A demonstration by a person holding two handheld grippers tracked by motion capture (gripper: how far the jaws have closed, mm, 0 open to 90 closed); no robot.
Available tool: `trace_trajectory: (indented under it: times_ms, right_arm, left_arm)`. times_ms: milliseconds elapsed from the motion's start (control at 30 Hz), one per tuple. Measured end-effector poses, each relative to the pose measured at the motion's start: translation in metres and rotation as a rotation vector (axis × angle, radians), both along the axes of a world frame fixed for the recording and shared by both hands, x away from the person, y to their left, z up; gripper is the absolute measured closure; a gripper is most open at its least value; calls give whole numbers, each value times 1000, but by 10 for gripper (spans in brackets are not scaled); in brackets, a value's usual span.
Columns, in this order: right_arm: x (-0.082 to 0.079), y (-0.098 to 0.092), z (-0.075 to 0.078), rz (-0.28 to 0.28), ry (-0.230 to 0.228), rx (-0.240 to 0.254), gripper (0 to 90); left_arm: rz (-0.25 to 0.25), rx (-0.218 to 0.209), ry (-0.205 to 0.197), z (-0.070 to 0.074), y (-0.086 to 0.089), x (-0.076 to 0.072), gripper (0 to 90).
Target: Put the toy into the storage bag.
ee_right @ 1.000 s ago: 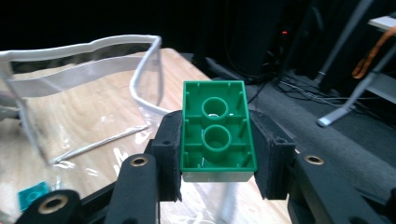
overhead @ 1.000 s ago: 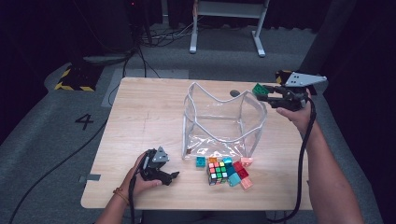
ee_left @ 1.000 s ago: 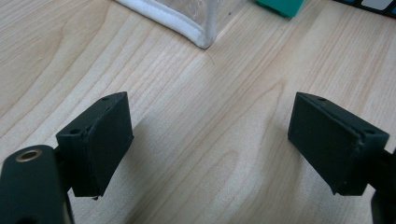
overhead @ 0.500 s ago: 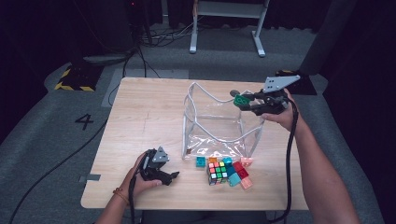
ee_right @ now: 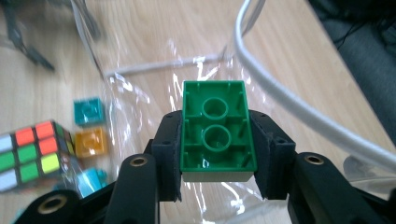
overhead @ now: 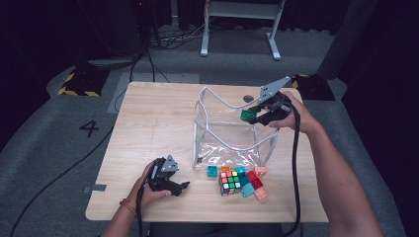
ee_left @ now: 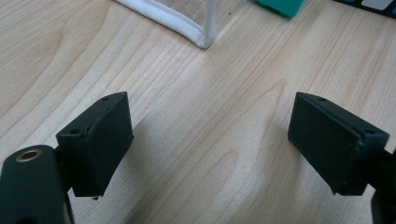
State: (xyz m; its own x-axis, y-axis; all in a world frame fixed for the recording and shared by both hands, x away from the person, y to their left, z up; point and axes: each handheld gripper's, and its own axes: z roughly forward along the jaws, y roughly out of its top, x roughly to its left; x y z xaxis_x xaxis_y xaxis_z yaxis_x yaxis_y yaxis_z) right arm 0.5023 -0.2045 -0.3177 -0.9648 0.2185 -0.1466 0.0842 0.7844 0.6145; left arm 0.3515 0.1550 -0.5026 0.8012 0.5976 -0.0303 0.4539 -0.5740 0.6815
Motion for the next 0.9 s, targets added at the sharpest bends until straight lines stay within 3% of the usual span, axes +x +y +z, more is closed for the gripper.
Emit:
trace_trajectory:
  times_ms: [33, 233, 333, 367, 467, 500, 600, 633, 667, 700, 833, 867, 900]
  right_arm:
    - [3, 5, -4, 0, 13, -59, 589]
    - [10, 13, -12, -31, 42, -245, 589]
    - [10, 11, -12, -52, 54, -275, 588]
    - [11, 9, -12, -72, 48, -309, 588]
    - [12, 4, -12, -80, 74, -341, 588]
    - [10, 3, -11, -109, 100, -360, 588]
    - [11, -2, -10, -111, 97, -381, 588]
    - [13, -3, -10, -85, 76, -373, 587]
    - [10, -3, -9, -127, 99, -391, 587]
    - [12, -5, -9, -88, 78, -382, 587]
    - [9, -8, -7, -128, 94, -368, 578]
    - [12, -9, -8, -87, 65, -346, 575]
    - [12, -10, -8, -95, 51, -338, 562]
  left_arm:
    - [-2, 2, 0, 0, 0, 0, 140]
    - [-2, 2, 0, 0, 0, 0, 140]
    - [-1, 1, 0, 0, 0, 0, 140]
    - [-2, 2, 0, 0, 0, 0, 140]
    - [0, 0, 0, 0, 0, 0, 140]
    - [-2, 2, 0, 0, 0, 0, 140]
    - [-2, 2, 0, 0, 0, 0, 140]
    - [-2, 2, 0, 0, 0, 0, 140]
    - [1, -1, 1, 0, 0, 0, 140]
    - [-1, 2, 1, 0, 0, 0, 140]
    - [0, 0, 1, 0, 0, 0, 140]
    - [0, 0, 0, 0, 0, 0, 140]
    - [1, -1, 1, 0, 0, 0, 140]
